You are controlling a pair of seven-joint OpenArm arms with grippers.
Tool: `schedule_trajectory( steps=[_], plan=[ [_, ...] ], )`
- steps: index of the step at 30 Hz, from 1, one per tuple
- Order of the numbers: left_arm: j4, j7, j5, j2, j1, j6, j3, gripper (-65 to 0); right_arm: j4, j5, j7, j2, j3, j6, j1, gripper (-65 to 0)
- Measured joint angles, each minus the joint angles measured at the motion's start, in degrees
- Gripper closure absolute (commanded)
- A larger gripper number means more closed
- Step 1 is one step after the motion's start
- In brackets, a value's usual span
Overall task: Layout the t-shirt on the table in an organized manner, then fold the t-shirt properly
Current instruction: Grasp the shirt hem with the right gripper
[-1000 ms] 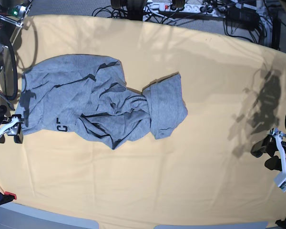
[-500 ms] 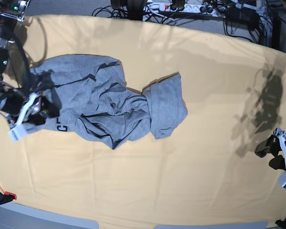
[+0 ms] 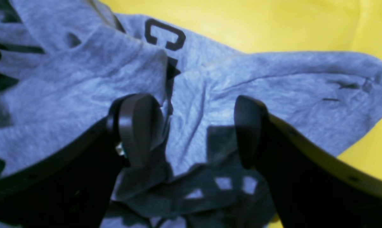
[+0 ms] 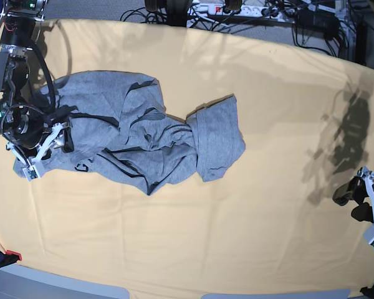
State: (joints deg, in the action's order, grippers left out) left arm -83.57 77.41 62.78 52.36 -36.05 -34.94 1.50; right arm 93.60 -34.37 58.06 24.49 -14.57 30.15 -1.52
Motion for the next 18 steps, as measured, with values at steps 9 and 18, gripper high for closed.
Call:
schedule_trajectory(
  steps=[9, 18],
  plan=[
    [0.0, 0.0, 0.2, 0.0, 0.0, 0.0, 0.0, -43.2, 0.0, -5.1, 0.0, -1.7, 0.0, 7.8, 2.9, 0.0],
    [0.0, 0.0, 0.2, 0.0, 0.0, 0.0, 0.0, -43.2, 1.9, -8.7, -1.0, -1.5, -4.8, 7.6, -1.4, 0.0]
  ],
)
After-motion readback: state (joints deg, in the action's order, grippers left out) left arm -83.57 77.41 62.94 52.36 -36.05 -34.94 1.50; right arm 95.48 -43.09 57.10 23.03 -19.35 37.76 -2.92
